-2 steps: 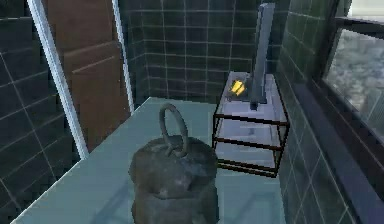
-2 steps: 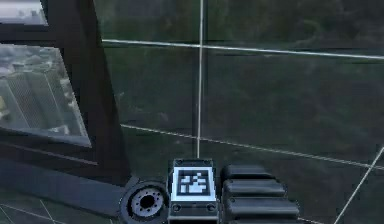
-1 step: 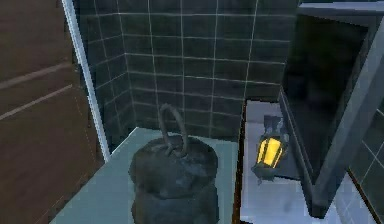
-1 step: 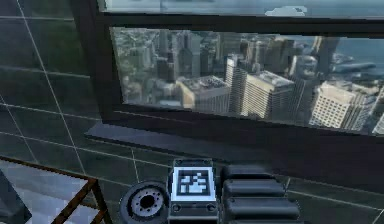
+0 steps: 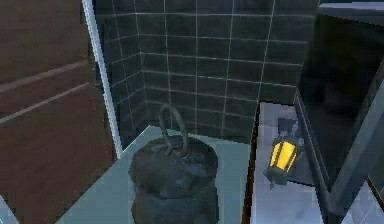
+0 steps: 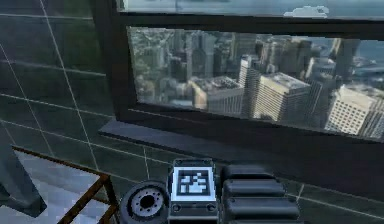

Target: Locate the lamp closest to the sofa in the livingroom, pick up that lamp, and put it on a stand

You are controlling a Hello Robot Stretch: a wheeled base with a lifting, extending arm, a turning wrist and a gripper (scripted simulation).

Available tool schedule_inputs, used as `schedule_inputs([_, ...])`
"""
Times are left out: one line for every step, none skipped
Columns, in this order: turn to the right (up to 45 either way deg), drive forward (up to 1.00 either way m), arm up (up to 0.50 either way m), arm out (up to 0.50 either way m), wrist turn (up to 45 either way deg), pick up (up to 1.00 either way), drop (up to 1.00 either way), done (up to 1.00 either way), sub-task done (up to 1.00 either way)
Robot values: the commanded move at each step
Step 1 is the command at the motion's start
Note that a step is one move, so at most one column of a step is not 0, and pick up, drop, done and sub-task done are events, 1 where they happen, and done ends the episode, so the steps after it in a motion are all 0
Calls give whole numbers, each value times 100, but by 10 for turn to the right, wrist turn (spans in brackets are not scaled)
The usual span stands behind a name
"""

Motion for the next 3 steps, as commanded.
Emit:
schedule_inputs([0,55,0,0,0,0,0,0,0])
schedule_inputs([150,0,0,0,0,0,0,0,0])
schedule_inputs([0,75,0,0,0,0,0,0,0])
